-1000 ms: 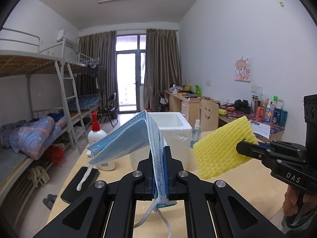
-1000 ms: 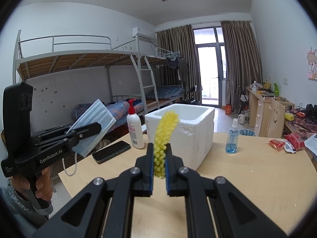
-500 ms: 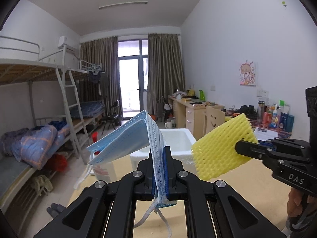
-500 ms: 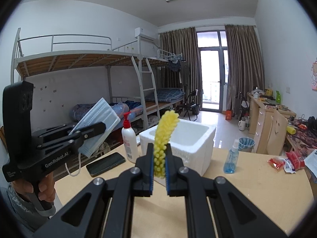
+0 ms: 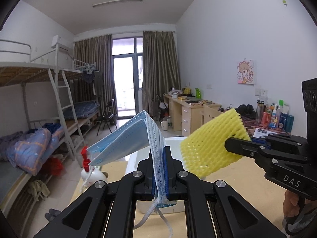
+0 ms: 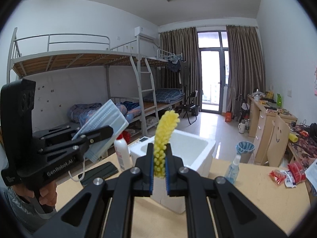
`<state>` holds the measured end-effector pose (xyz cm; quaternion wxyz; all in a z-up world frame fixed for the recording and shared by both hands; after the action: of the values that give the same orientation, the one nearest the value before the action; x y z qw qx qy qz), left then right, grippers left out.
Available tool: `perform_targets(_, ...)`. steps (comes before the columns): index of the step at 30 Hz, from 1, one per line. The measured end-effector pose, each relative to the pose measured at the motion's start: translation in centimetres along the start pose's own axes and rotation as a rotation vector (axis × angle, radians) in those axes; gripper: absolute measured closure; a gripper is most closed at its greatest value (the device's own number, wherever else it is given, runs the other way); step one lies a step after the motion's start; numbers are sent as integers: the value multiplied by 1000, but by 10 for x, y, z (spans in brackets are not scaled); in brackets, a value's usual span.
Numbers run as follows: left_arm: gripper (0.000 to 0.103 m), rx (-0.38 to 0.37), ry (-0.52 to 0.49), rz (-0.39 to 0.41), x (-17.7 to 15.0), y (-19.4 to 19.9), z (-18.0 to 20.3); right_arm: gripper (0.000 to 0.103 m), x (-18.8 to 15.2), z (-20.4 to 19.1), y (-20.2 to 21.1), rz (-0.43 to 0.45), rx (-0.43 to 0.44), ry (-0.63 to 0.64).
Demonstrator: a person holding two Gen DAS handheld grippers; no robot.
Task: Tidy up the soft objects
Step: 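Carry the mask in the left tool and sleeve in the right tool toward the box, then open the right tool to drop the yellow sleeve into the box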
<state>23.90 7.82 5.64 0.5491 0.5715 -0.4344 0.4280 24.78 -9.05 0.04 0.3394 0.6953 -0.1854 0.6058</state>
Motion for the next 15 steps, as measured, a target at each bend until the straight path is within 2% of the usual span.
perform_targets(15, 96, 27, 6, 8, 20, -33, -16, 91, 13, 23, -45, -24, 11, -5)
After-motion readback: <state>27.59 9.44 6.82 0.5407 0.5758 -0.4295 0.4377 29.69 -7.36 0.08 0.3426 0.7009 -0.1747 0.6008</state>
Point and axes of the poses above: each gripper's, at about its wrist camera, not at the fingertips, and y roughly against the way its jaws point, z to its right, x to its top, the point moved 6 cm from there along -y, roughly the way its jaws point, and after that the axes turned 1 degree about z, right-handed, at the moved point
